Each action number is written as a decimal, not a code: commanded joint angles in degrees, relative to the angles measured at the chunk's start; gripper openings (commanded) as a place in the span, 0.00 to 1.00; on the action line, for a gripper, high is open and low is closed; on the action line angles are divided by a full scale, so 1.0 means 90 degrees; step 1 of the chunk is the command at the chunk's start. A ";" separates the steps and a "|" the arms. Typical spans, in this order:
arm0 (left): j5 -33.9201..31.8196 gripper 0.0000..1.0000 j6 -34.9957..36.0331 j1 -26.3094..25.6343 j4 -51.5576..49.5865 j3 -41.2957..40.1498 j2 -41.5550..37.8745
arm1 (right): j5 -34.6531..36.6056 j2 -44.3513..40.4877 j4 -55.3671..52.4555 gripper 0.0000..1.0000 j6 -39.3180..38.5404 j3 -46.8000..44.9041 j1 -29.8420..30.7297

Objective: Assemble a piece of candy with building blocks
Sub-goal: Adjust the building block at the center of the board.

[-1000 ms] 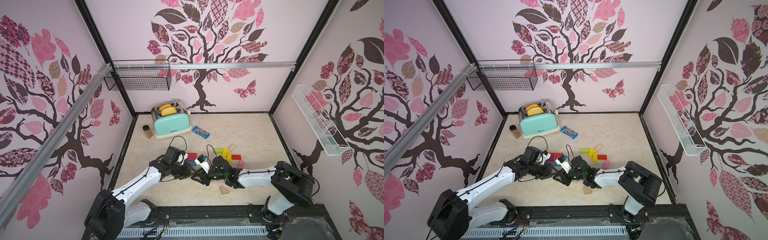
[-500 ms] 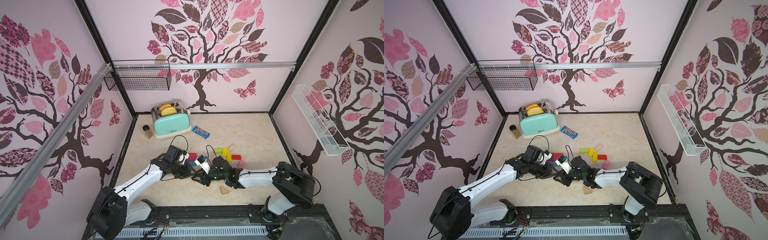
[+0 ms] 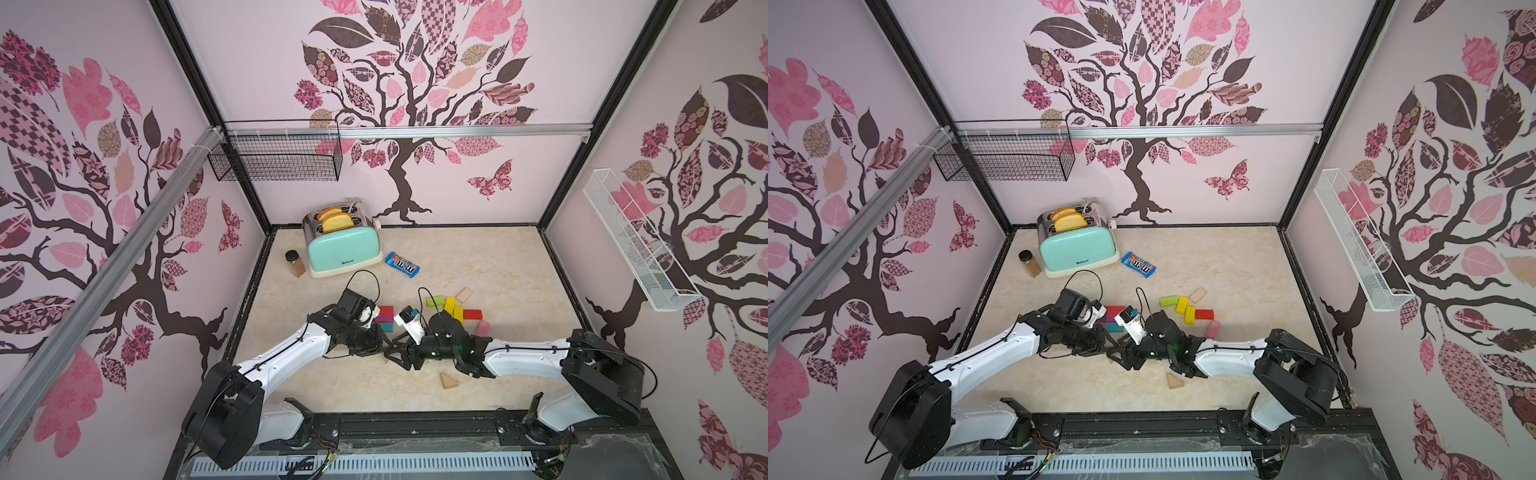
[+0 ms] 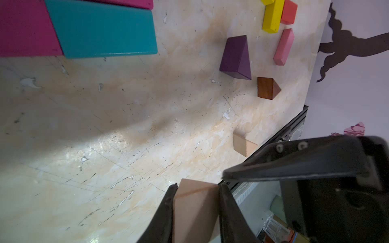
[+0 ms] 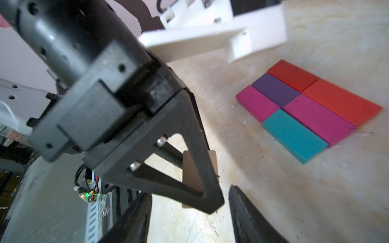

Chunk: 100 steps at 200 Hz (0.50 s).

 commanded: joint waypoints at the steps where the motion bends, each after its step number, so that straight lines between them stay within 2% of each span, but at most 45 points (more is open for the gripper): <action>1: -0.0420 0.25 0.0631 -0.0072 -0.0588 0.0393 0.0240 | 0.0727 -0.0714 -0.0605 0.66 0.0022 -0.0250 -0.0051; 30: -0.1210 0.24 0.1406 -0.0263 -0.1601 0.1148 0.0938 | 0.1609 -0.1982 -0.2533 0.68 -0.0121 -0.0061 -0.0054; 53: -0.1850 0.24 0.1814 -0.0634 -0.2198 0.1693 0.1577 | 0.2200 -0.2688 -0.3735 0.68 -0.0318 0.0281 -0.0072; 71: -0.2321 0.25 0.1976 -0.1037 -0.2526 0.2039 0.2039 | 0.2384 -0.3079 -0.4111 0.69 -0.0306 0.0347 -0.0201; 100: -0.2834 0.25 0.1995 -0.1523 -0.2741 0.2407 0.2600 | 0.2234 -0.3595 -0.4320 0.69 -0.0132 0.0278 -0.0594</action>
